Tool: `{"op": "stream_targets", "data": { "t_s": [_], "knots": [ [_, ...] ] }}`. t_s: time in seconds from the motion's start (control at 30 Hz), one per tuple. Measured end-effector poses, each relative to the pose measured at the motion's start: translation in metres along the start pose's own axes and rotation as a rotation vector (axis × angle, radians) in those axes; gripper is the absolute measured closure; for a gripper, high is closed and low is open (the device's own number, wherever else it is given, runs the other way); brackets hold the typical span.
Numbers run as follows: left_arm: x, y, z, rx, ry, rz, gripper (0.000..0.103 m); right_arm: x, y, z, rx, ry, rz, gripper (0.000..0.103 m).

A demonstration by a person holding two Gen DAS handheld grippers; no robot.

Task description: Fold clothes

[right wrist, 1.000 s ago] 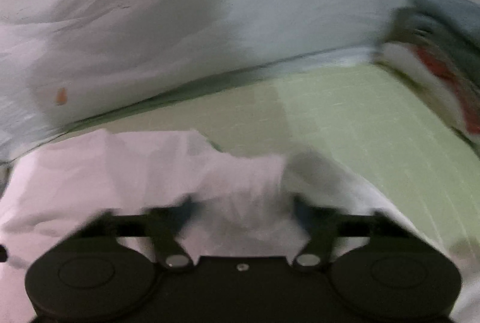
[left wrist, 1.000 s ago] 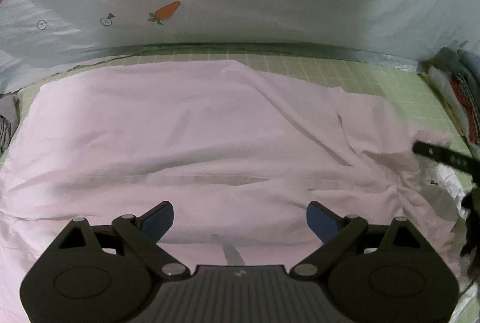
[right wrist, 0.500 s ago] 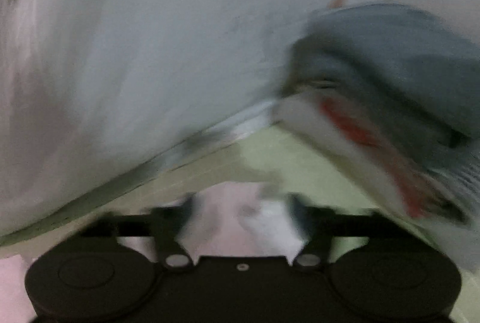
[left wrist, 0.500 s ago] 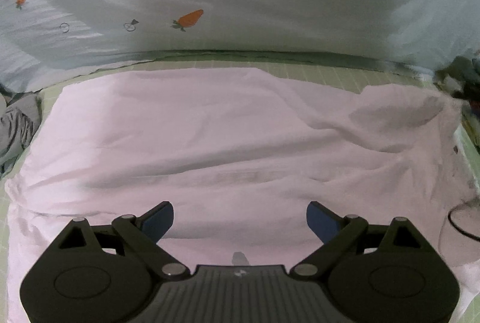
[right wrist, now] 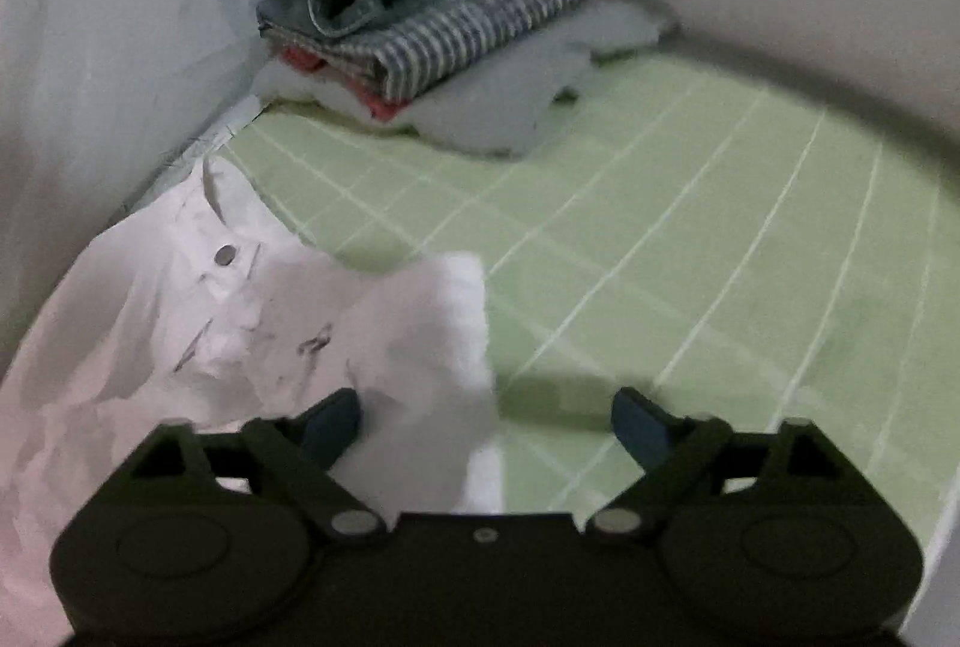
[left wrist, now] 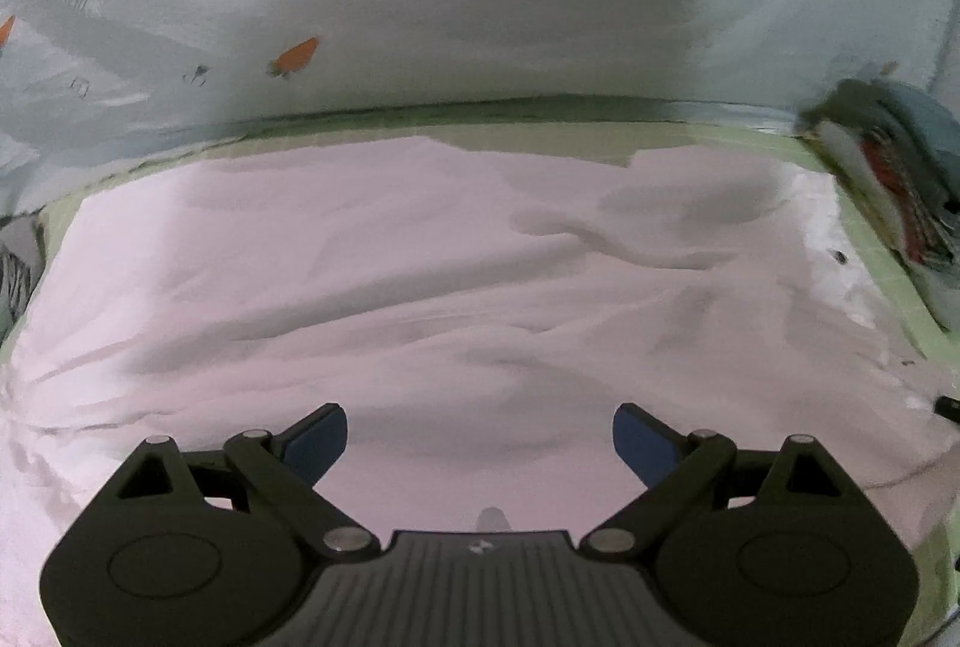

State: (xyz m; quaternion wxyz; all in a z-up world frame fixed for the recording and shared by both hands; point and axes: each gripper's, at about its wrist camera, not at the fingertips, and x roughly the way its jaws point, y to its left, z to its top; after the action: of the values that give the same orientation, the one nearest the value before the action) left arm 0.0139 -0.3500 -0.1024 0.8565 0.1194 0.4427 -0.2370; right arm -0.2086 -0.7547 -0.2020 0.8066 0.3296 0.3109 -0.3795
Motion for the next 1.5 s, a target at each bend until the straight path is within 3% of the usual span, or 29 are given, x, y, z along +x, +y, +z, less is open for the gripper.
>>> {"op": "stream_targets", "data": {
  "t_s": [0.13, 0.17, 0.23, 0.3, 0.4, 0.5, 0.53, 0.57, 0.67, 0.77, 0.87, 1.07, 1.23, 1.5],
  "knots": [
    [-0.009, -0.014, -0.01, -0.004, -0.008, -0.005, 0.008, 0.007, 0.026, 0.008, -0.09, 0.036, 0.023, 0.057],
    [-0.012, -0.018, -0.013, -0.005, -0.009, -0.006, 0.008, 0.004, 0.028, 0.009, -0.113, 0.036, 0.024, 0.076],
    [-0.013, -0.023, -0.018, -0.028, 0.002, -0.017, 0.008, -0.009, 0.022, 0.007, -0.134, 0.007, 0.031, 0.089],
    [-0.015, -0.027, -0.021, -0.047, 0.008, -0.022, 0.008, -0.027, 0.006, 0.004, -0.133, -0.034, 0.015, 0.091],
    [-0.022, -0.03, -0.023, -0.068, -0.004, -0.021, 0.008, -0.046, -0.011, -0.008, -0.185, -0.03, -0.091, 0.091],
    [-0.029, -0.027, -0.024, -0.094, -0.028, -0.014, 0.008, -0.052, -0.02, -0.021, -0.261, 0.01, -0.206, 0.085],
    [-0.03, -0.024, -0.024, -0.112, -0.037, -0.009, 0.008, -0.053, -0.02, -0.022, -0.283, 0.024, -0.238, 0.076],
    [-0.032, -0.02, -0.025, -0.131, -0.045, -0.004, 0.008, -0.055, -0.018, -0.019, -0.303, 0.023, -0.258, 0.059],
    [-0.031, -0.002, -0.03, -0.196, -0.048, 0.027, 0.008, -0.06, -0.006, -0.007, -0.362, -0.025, -0.302, 0.036],
    [-0.029, 0.019, -0.036, -0.265, -0.045, 0.071, 0.008, -0.056, 0.017, 0.008, -0.423, -0.065, -0.28, 0.014],
    [-0.026, 0.045, -0.041, -0.327, -0.051, 0.117, 0.006, -0.045, 0.045, 0.018, -0.472, -0.075, -0.201, 0.011],
    [-0.012, 0.104, -0.04, -0.467, -0.028, 0.218, 0.006, -0.018, 0.101, 0.036, -0.507, -0.069, -0.16, 0.01],
    [0.01, 0.135, -0.027, -0.521, 0.015, 0.278, 0.006, -0.008, 0.112, 0.053, -0.485, -0.052, -0.355, 0.007],
    [0.051, 0.121, -0.002, -0.45, 0.067, 0.256, 0.006, -0.017, 0.062, 0.053, -0.369, 0.007, -0.496, 0.005]
  ]
}}
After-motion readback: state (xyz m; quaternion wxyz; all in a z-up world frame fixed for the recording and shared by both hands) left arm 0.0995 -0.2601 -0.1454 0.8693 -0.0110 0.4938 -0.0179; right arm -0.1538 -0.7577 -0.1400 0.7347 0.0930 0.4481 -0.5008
